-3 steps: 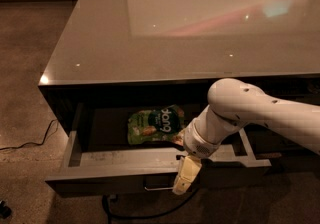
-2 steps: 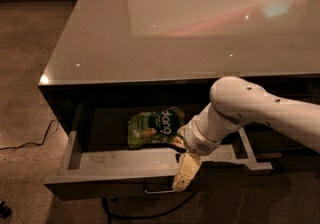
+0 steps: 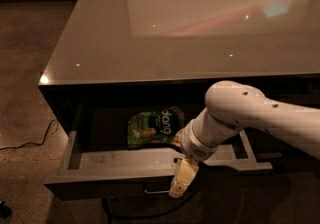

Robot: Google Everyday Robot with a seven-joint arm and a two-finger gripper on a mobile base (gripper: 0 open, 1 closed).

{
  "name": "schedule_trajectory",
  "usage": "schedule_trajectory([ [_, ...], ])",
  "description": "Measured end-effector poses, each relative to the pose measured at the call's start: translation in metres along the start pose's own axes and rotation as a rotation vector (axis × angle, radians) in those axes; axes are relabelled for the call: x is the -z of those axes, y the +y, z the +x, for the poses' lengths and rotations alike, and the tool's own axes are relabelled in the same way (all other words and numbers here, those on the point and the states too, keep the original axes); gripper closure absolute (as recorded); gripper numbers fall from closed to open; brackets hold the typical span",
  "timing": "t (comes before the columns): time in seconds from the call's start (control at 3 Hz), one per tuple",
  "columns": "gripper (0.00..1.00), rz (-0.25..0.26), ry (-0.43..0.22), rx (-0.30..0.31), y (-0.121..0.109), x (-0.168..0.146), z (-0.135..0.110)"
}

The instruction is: Open top drawer

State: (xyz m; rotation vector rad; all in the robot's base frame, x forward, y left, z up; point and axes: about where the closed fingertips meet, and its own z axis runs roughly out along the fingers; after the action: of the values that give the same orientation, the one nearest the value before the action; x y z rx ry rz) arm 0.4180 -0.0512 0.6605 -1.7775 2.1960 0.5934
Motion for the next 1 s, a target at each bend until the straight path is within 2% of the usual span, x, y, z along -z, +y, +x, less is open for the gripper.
schedule_trajectory([
  [0.33, 0.0, 0.033, 0.04, -0.016, 0.019, 0.002, 0.0],
  [0.67, 0.19, 0.091, 0.071, -0.038, 0.016, 0.017, 0.007],
  [1.0, 0.42, 0.141, 0.096, -0.051, 0.006, 0.032, 0.014],
])
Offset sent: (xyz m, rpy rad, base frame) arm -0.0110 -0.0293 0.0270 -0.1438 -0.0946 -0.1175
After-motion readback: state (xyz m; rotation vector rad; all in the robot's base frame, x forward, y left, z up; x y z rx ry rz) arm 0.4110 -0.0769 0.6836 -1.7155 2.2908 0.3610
